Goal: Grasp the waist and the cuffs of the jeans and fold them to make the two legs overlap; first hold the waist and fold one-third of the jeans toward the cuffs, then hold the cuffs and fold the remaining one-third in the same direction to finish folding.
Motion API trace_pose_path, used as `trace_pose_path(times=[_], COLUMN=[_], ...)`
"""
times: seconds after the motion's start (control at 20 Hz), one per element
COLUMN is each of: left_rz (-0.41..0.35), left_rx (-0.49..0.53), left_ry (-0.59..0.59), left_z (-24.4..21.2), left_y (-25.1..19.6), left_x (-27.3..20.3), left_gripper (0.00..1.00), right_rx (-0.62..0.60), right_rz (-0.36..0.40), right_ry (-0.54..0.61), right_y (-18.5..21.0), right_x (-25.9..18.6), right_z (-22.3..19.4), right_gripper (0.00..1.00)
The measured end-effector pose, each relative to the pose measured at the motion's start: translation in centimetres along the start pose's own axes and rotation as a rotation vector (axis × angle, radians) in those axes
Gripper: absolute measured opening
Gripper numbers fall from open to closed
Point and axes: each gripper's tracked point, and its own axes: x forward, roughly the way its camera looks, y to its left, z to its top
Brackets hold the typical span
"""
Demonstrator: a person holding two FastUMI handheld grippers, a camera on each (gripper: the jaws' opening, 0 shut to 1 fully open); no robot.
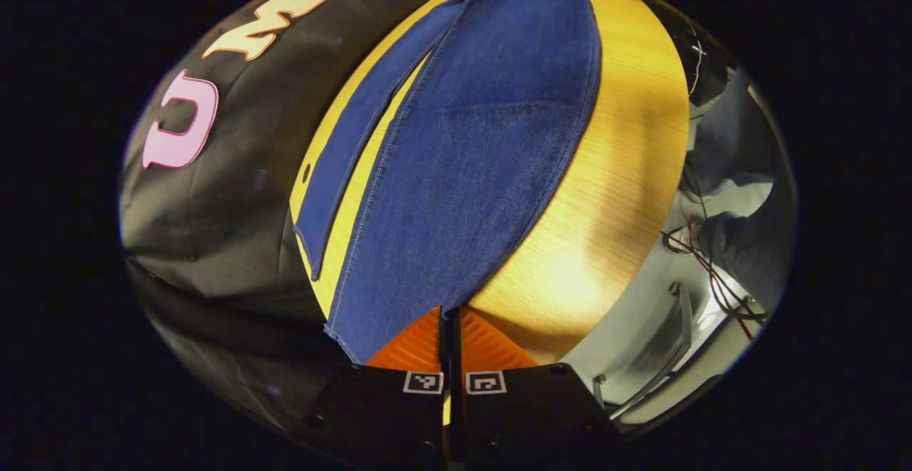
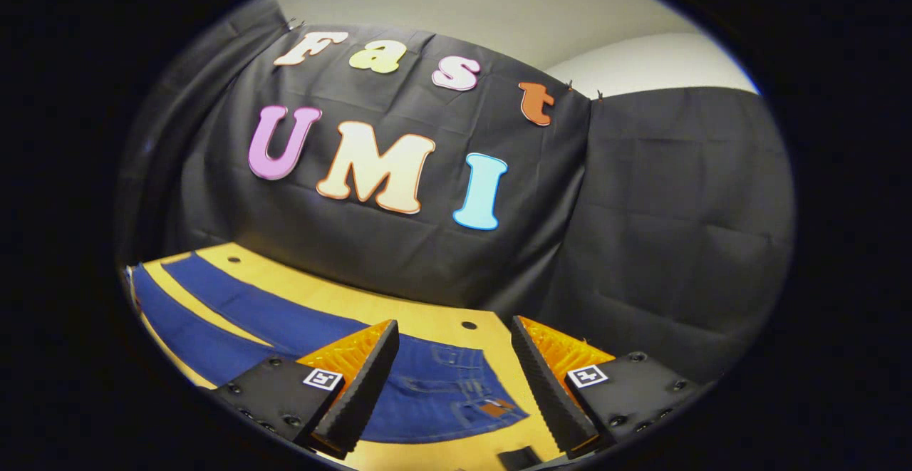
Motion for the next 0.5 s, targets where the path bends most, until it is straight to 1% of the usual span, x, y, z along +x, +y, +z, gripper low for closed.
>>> trace_pose_path(times=[0.15,0.2,0.25,0.5], left_rz=[-0.002,-0.005,-0.008,-0.015], left_rx=[-0.006,-0.019,-0.029,-0.044], left_ry=[0.008,0.014,0.021,0.048], left_z=[0.0,0.0,0.1,0.0], left_y=[0.0,0.0,0.0,0.0], left_x=[0.1,0.1,0.0,0.2], left_gripper=[0.00,0.00,0.00,0.00], right_rx=[-0.062,-0.095,-0.140,-0.352], right_rz=[0.018,0.029,0.041,0.141], right_ry=[0.062,0.082,0.103,0.192], right_y=[-1.3,-1.4,-1.6,-2.1], right_x=[1.1,1.5,1.9,3.0], right_z=[-3.8,-5.1,-6.4,-11.7], right_gripper=[1.00,0.99,1.00,0.99])
